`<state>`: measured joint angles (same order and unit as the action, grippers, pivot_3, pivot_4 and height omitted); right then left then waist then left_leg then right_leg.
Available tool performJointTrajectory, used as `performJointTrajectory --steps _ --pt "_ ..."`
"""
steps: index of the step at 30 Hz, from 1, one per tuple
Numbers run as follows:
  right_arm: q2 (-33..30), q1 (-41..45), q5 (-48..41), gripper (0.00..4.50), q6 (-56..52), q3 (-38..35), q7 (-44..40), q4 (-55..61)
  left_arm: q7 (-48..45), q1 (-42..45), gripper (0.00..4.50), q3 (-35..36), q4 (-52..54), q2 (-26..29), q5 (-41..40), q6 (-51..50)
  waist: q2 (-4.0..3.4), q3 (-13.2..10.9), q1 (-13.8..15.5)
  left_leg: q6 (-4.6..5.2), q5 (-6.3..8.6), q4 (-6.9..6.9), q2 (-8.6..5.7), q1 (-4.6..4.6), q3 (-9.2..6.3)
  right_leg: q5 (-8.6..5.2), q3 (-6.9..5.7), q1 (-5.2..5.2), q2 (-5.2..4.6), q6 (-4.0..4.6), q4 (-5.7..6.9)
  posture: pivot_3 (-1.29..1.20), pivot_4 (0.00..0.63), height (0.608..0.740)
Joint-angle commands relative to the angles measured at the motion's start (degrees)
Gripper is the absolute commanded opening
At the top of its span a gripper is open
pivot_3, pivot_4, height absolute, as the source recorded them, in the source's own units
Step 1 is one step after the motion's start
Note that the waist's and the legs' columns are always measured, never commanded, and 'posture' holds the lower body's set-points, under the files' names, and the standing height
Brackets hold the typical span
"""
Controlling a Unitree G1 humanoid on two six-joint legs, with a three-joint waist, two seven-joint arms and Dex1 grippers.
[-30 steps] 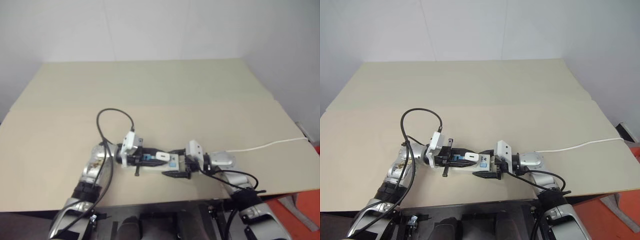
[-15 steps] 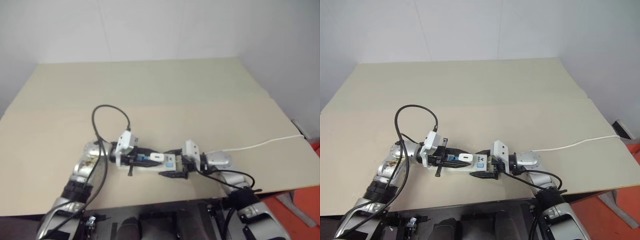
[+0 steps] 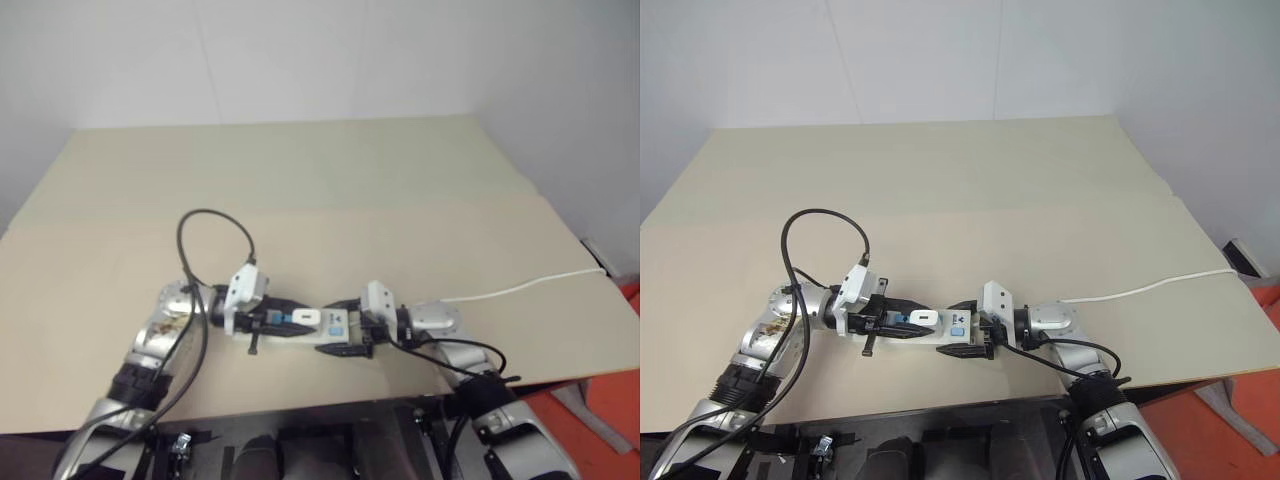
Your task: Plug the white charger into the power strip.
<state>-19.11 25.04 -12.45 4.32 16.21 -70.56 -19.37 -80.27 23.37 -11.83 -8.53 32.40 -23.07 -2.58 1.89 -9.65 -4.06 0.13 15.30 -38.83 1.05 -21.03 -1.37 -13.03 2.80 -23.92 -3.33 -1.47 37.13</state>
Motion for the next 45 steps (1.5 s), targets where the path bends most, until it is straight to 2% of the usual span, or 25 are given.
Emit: performJointTrajectory --steps 1,5,9,27,29,38,43,45 --pt "-1.86 -0.01 -0.11 3.46 -0.03 -1.72 -0.33 -0.68 0.97 -1.69 1.0 -1.39 -4.77 3.2 6.02 -0.77 -0.05 0.05 0.07 0.0 0.0 0.0 0.0 0.0 0.0 0.0 0.0 0.01 0.0 0.0 0.0 0.0 0.15 0.74" --pt "-1.93 -0.12 -0.04 3.46 -0.04 -1.66 -0.15 -0.54 0.0 -0.75 1.0 -3.03 -5.94 3.2 6.75 -0.14 -0.15 0.11 0.22 0.0 0.0 -0.01 -0.02 0.15 0.0 -0.01 -0.01 0.22 -0.01 0.0 -0.03 0.0 0.15 0.74" --pt "-2.0 -0.17 0.0 3.46 -0.04 -1.74 0.12 -0.41 -0.08 0.22 1.0 -3.73 -7.5 2.86 6.85 0.55 -0.15 0.11 0.3 0.01 0.01 0.11 -0.02 0.67 0.0 -0.15 -0.04 0.81 -0.01 -0.15 -0.19 0.0 0.15 0.74" --pt "-1.47 -0.11 0.11 3.46 0.5 -1.59 0.76 -0.83 3.36 -1.41 1.0 -3.29 -4.48 3.27 6.65 -1.22 -0.2 0.14 0.46 0.01 0.01 0.12 -0.02 0.74 -0.01 -0.17 -0.04 0.85 -0.01 -0.18 -0.18 0.0 0.15 0.74" --pt "-1.44 -0.05 0.12 3.46 0.55 -1.6 0.78 -0.92 3.25 -0.86 1.73 -2.99 -4.56 2.95 5.45 -2.84 -0.21 0.14 0.39 0.01 0.01 0.12 -0.02 0.74 -0.01 -0.18 -0.04 0.85 -0.01 -0.19 -0.18 0.0 0.15 0.74" --pt "-1.29 -0.02 -0.06 3.46 0.38 -1.64 0.71 -0.92 3.31 -0.42 4.43 -1.3 -3.88 1.74 4.54 -5.07 -0.34 0.19 1.09 0.01 0.01 0.16 -0.04 0.74 0.0 -0.27 -0.04 0.84 -0.04 -0.3 -0.2 0.0 0.15 0.74" --pt "-1.13 0.23 -0.1 3.46 0.2 -1.71 0.75 -0.97 3.04 0.93 4.47 1.36 -2.1 2.21 2.16 -7.76 -0.34 0.18 1.11 0.01 0.01 0.16 -0.04 0.72 0.0 -0.29 -0.04 0.82 -0.03 -0.33 -0.21 0.0 0.15 0.74" --pt "-1.43 0.34 -0.35 4.17 0.01 -1.96 0.5 -0.58 2.09 2.61 4.5 2.97 -1.46 3.3 0.3 -10.63 -0.34 0.18 1.16 0.01 0.01 0.16 -0.03 0.71 0.0 -0.29 -0.04 0.81 -0.03 -0.33 -0.21 0.0 0.15 0.74"
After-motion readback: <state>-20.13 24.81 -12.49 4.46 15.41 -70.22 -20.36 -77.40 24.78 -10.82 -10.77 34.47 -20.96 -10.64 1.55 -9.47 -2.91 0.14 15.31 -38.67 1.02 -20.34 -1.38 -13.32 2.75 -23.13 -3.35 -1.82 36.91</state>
